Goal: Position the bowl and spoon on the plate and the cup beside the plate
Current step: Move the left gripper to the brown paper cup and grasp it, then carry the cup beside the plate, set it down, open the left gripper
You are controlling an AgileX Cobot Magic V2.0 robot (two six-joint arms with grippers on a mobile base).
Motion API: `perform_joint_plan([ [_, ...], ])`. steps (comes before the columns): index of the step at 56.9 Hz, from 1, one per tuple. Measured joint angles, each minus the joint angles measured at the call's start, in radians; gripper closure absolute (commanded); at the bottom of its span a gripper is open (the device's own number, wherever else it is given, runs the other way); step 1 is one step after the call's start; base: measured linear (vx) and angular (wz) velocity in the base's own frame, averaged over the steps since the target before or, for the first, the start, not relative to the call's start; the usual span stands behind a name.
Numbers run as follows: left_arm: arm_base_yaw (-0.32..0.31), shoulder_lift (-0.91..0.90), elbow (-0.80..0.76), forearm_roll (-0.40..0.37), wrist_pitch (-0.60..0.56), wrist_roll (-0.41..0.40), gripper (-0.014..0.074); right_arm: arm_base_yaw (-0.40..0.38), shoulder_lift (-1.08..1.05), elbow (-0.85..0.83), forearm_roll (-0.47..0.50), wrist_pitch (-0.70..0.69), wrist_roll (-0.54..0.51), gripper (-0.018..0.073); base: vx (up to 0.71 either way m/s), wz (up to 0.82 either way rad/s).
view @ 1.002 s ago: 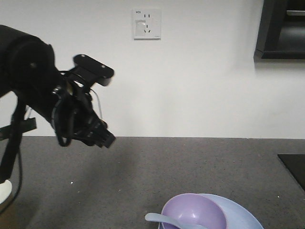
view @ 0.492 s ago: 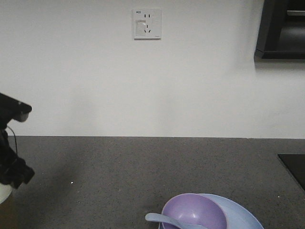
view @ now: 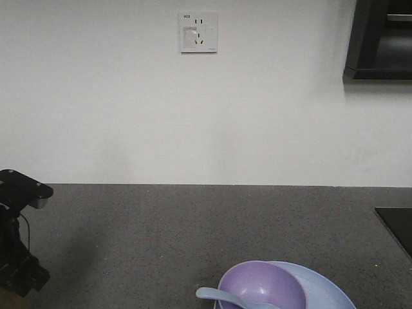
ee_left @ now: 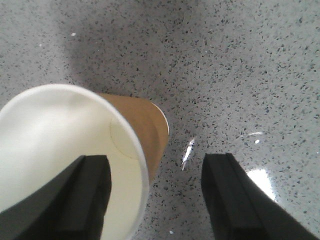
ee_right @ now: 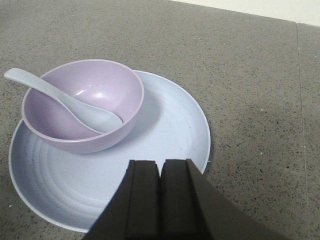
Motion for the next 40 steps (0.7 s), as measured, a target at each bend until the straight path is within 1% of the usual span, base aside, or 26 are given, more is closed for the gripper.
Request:
perform_joint_plan([
  [3, 0.000, 0.016, 0.003, 0.000, 0.001, 0.000, 0.0216, 0.000, 0.000, 0.000, 0.000, 0.000, 0.000, 0.0568, 0.00, 0.00],
  [5, 0.000, 0.029, 0.005, 0.000, 0.000, 0.000, 0.0283, 0.000, 0.000, 0.000, 0.000, 0.000, 0.000, 0.0568, 0.00, 0.00],
  [9, 0.000, 0.050, 0.006, 0.000, -0.001, 0.000, 0.0458, 0.000, 0.000, 0.000, 0.000, 0.000, 0.000, 0.0568, 0.00, 0.00],
  [10, 0.000, 0.055, 0.006, 0.000, -0.001, 0.000, 0.0516, 0.000, 0.000, 0.000, 0.000, 0.000, 0.000, 0.0568, 0.00, 0.00],
  [12, 0.000, 0.062, 0.006, 0.000, -0.003, 0.000, 0.0591, 0.000, 0.000, 0.000, 0.000, 0.000, 0.000, 0.0568, 0.00, 0.00],
  [13, 0.000, 0.063, 0.006, 0.000, -0.005, 0.000, 0.0606, 0.000, 0.000, 0.000, 0.000, 0.000, 0.000, 0.0568, 0.00, 0.00],
  [21, -0.002, 0.064, -0.007, -0.001, -0.003, 0.012, 0.0603, 0.000, 0.000, 0.000, 0.000, 0.000, 0.000, 0.0568, 0.00, 0.00],
  [27, -0.021, 0.049, -0.048, -0.001, 0.015, 0.040, 0.0602, 0.000, 0.000, 0.000, 0.000, 0.000, 0.000, 0.0568, 0.00, 0.00],
  [33, -0.074, 0.029, -0.127, -0.001, 0.036, 0.062, 0.0601, 0.000, 0.000, 0.000, 0.000, 0.000, 0.000, 0.0568, 0.00, 0.00],
  [40, -0.171, 0.024, -0.249, -0.026, 0.039, 0.075, 0.0599, 0.000, 0.000, 0.000, 0.000, 0.000, 0.000, 0.0568, 0.00, 0.00],
])
